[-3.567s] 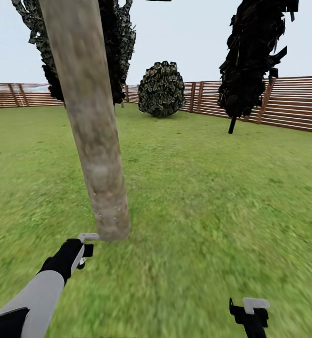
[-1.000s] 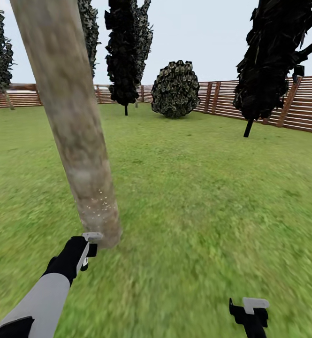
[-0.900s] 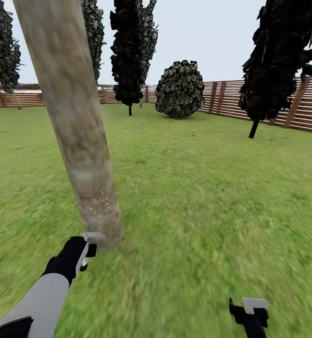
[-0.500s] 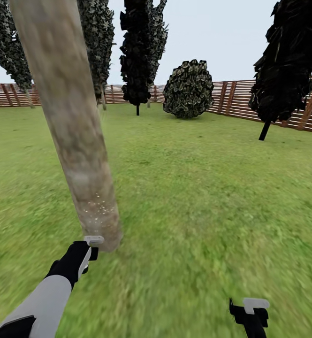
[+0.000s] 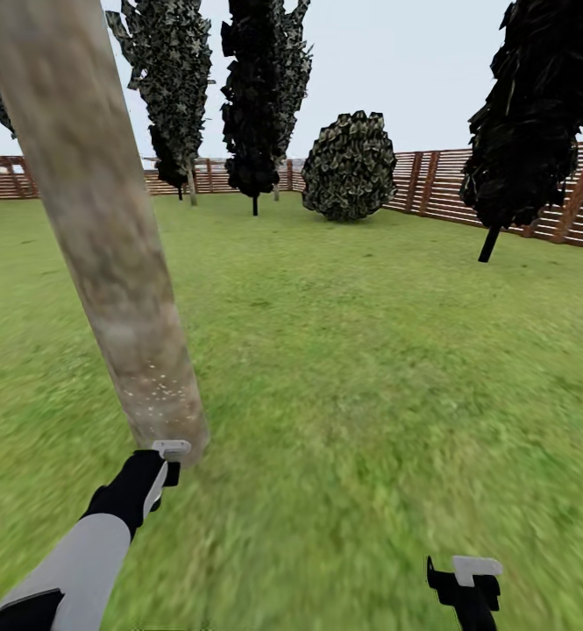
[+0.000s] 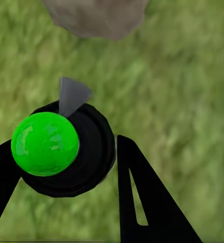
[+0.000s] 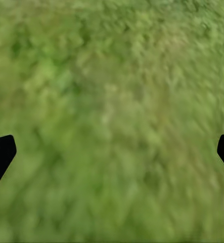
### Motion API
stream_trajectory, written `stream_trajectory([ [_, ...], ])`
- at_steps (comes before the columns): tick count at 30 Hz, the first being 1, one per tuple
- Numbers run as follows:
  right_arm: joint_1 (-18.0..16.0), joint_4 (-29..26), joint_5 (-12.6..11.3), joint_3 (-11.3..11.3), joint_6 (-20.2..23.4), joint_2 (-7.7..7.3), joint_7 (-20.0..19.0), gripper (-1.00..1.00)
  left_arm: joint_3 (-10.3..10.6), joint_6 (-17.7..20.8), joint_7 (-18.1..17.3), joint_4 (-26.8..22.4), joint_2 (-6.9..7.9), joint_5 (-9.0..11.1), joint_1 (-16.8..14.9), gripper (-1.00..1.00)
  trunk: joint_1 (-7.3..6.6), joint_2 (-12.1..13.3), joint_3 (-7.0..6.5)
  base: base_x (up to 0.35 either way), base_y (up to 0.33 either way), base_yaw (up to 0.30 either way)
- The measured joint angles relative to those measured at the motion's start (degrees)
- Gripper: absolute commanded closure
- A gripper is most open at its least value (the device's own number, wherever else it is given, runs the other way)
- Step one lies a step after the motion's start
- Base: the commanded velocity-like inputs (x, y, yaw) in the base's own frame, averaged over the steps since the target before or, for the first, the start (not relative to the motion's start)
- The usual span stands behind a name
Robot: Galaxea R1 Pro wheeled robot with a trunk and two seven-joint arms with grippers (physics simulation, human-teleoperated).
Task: In the garden, pick up the pesticide atomizer on the floor and spray pesticide onto both trees until each tree trunk is fully covered.
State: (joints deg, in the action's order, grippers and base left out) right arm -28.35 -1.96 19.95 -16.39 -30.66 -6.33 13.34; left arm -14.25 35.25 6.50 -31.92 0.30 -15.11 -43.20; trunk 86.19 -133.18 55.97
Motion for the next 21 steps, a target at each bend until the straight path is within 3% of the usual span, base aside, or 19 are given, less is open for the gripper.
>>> stream_trajectory([
  [4, -0.01, -0.03, -0.02, -0.10, 0.03, -0.01, -6.44, -1.00, 0.01, 0.01, 0.00, 0.17, -0.03, 0.15, 0.01, 1.00, 0.00, 0.00, 0.16, 0.000, -0.278, 0.210],
  [6, -0.01, -0.04, -0.06, -0.15, 0.03, -0.04, -7.72, -1.00, 0.00, 0.01, 0.00, 0.22, -0.05, 0.14, 0.01, 1.00, 0.00, 0.00, 0.26, 0.000, -0.278, 0.235],
  [14, -0.01, -0.04, -0.08, -0.18, 0.03, -0.08, -8.68, -1.00, -0.12, 0.07, 0.02, 0.25, 0.28, 0.08, 0.01, 1.00, -0.02, 0.00, 0.64, 0.072, -0.274, 0.241],
  [21, 0.01, -0.05, -0.09, -0.19, 0.01, -0.15, -8.61, -1.00, -0.18, 0.00, 0.09, 0.27, 0.70, 0.11, -0.01, 1.00, -0.03, 0.00, 0.76, 0.259, -0.226, 0.046],
])
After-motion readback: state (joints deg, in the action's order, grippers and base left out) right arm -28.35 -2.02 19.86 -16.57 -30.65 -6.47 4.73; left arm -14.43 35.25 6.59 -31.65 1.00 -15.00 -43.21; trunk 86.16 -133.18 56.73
